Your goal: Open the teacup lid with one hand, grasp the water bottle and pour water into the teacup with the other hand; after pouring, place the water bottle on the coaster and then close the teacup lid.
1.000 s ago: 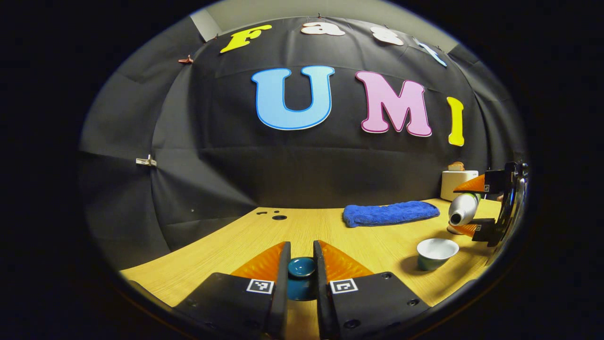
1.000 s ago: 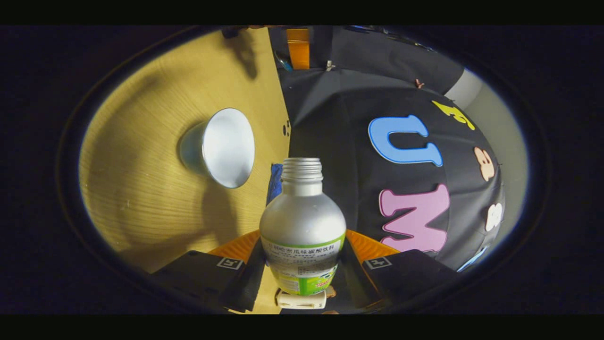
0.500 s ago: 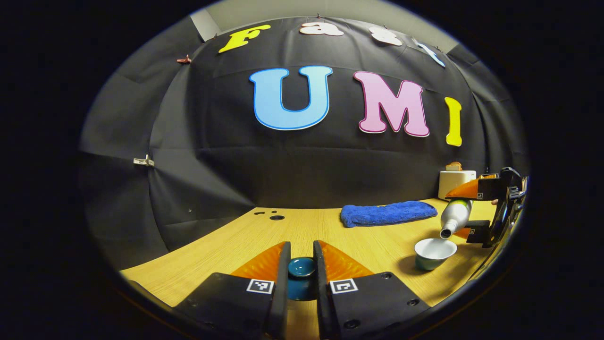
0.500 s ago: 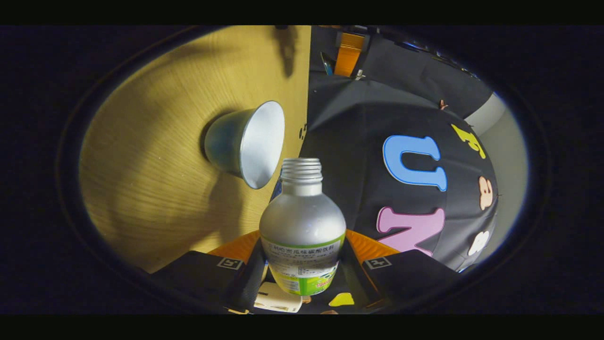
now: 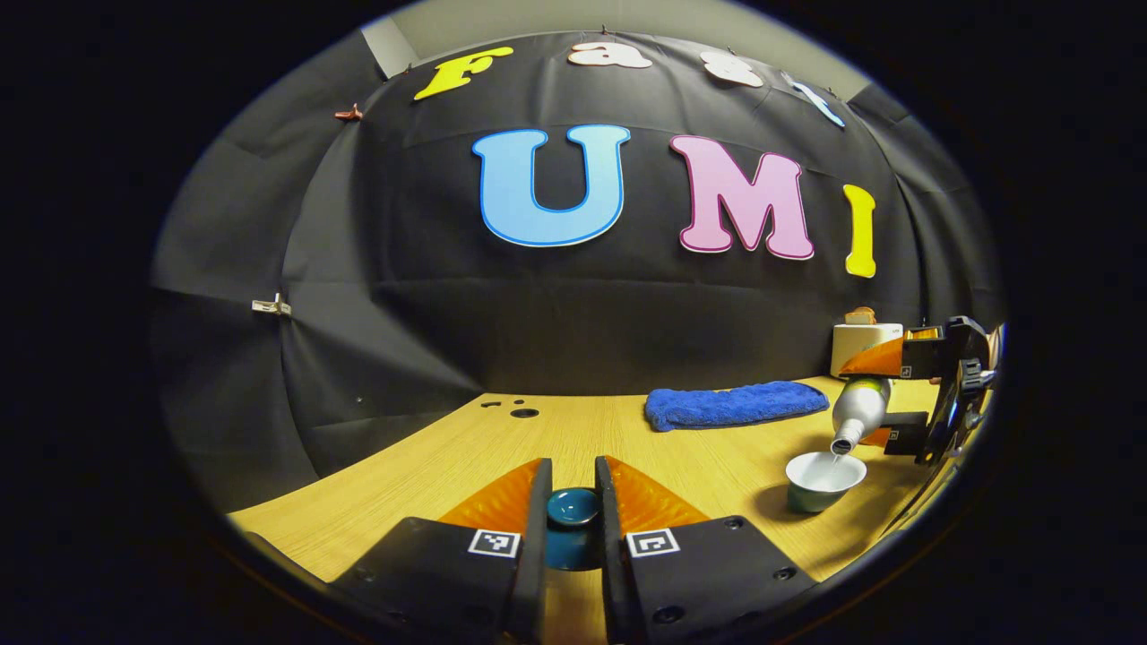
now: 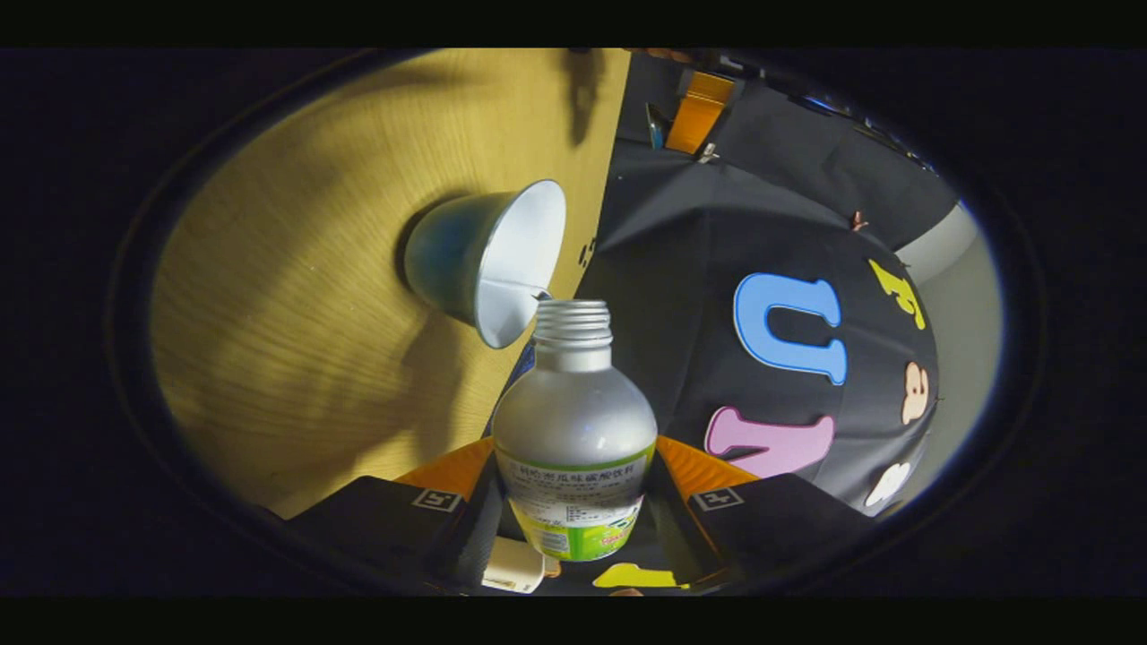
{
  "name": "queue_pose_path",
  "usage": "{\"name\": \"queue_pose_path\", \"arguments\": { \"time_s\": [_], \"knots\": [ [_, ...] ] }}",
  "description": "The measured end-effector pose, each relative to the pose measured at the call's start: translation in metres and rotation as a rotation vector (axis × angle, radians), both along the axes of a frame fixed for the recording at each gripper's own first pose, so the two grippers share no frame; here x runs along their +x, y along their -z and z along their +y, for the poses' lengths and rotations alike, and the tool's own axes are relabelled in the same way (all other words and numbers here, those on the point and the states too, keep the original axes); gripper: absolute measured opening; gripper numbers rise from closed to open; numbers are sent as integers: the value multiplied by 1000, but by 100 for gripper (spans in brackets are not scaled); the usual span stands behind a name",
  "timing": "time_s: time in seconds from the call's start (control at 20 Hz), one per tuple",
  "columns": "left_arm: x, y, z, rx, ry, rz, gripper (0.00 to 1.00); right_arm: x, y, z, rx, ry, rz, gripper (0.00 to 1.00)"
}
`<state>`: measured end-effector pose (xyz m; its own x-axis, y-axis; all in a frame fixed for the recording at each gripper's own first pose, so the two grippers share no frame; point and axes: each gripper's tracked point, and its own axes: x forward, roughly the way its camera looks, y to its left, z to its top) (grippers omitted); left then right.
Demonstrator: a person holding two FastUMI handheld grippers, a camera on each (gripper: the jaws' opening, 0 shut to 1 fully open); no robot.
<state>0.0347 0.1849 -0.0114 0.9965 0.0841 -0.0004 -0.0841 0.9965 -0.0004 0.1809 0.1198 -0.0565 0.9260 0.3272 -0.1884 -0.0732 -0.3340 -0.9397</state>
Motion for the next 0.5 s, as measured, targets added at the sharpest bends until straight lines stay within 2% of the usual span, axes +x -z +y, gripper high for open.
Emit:
{"name": "queue_pose_path", "arguments": {
  "time_s": [0.5],
  "knots": [
    [0, 0, -1, 0, 6, 0, 29, 1, -3, 1, -62, -26, -34, 77]
  ]
}}
